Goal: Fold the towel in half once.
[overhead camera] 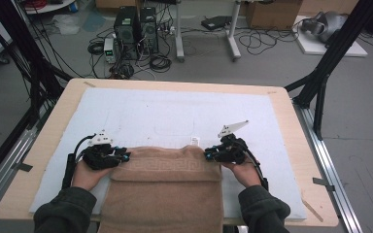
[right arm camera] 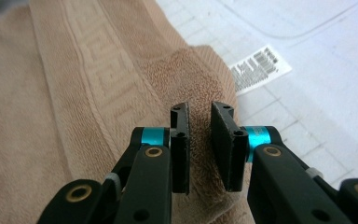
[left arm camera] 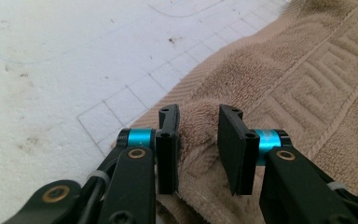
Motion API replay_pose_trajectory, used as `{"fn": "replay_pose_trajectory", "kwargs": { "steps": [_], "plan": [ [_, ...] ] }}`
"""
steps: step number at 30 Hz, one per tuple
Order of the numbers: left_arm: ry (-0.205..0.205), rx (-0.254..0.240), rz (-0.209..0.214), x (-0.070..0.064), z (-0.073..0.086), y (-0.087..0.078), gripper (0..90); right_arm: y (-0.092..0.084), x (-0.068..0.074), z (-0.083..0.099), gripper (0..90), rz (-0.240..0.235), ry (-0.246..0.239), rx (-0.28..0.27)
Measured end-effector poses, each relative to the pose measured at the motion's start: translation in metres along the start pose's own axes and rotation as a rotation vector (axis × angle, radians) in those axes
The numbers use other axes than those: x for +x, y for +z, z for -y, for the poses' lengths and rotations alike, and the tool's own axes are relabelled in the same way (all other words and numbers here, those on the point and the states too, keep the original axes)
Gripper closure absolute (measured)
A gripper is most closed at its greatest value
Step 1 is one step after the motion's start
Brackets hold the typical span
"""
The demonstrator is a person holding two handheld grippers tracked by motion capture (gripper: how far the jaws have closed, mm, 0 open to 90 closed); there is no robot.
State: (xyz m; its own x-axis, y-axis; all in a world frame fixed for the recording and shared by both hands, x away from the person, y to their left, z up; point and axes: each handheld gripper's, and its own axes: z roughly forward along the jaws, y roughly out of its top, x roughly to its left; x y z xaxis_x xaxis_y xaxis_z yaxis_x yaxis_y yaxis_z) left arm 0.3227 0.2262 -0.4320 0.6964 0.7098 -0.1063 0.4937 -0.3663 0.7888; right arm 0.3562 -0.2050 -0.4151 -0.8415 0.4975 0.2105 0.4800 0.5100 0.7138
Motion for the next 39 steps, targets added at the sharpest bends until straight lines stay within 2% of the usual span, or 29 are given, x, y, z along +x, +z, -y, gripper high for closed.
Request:
{"fn": "replay_pose_trajectory", "kwargs": {
  "steps": [3,7,10,15,18,22,24,26,28,30,33,35,37,39],
  "plan": [
    [-0.007,-0.018,-0.003,0.001,-0.001,-0.002,79.9,-0.002,0.000,-0.003,81.0,0.000,-0.007,-0.010],
    [-0.008,-0.036,0.001,0.000,-0.001,-0.006,83.4,-0.007,0.004,-0.007,82.1,-0.007,-0.021,-0.026],
    [-0.010,-0.069,0.007,-0.002,-0.003,-0.012,84.4,-0.013,0.008,-0.010,82.1,-0.007,-0.034,-0.054],
    [-0.007,-0.097,0.037,-0.010,-0.004,-0.028,84.8,-0.024,0.019,-0.010,82.4,-0.023,-0.068,-0.065],
    [0.020,-0.110,0.056,-0.021,-0.002,-0.043,84.9,-0.033,0.030,-0.007,82.7,-0.048,-0.085,-0.084],
    [0.061,-0.113,0.089,-0.042,0.009,-0.069,85.0,-0.048,0.053,0.005,82.9,-0.079,-0.127,-0.092],
    [0.084,-0.109,0.127,-0.055,0.018,-0.082,84.8,-0.054,0.067,0.013,82.7,-0.113,-0.152,-0.089],
    [0.110,-0.120,0.191,-0.067,0.028,-0.096,82.3,-0.062,0.084,0.024,77.9,-0.195,-0.193,-0.097],
    [0.112,-0.119,0.213,-0.069,0.029,-0.102,73.4,-0.068,0.094,0.032,72.4,-0.231,-0.205,-0.117],
    [0.122,-0.113,0.192,-0.064,0.024,-0.101,67.8,-0.069,0.092,0.033,69.1,-0.205,-0.201,-0.125],
    [0.118,-0.128,0.166,-0.055,0.014,-0.094,63.1,-0.069,0.077,0.030,64.5,-0.142,-0.170,-0.121],
    [0.104,-0.126,0.156,-0.049,0.009,-0.083,61.1,-0.067,0.064,0.028,62.0,-0.101,-0.142,-0.116],
    [0.108,-0.103,0.136,-0.043,0.006,-0.071,59.0,-0.061,0.053,0.028,58.8,-0.050,-0.121,-0.096],
    [0.107,-0.074,0.109,-0.037,0.003,-0.059,56.3,-0.054,0.044,0.027,56.3,-0.031,-0.104,-0.069]
  ]
}}
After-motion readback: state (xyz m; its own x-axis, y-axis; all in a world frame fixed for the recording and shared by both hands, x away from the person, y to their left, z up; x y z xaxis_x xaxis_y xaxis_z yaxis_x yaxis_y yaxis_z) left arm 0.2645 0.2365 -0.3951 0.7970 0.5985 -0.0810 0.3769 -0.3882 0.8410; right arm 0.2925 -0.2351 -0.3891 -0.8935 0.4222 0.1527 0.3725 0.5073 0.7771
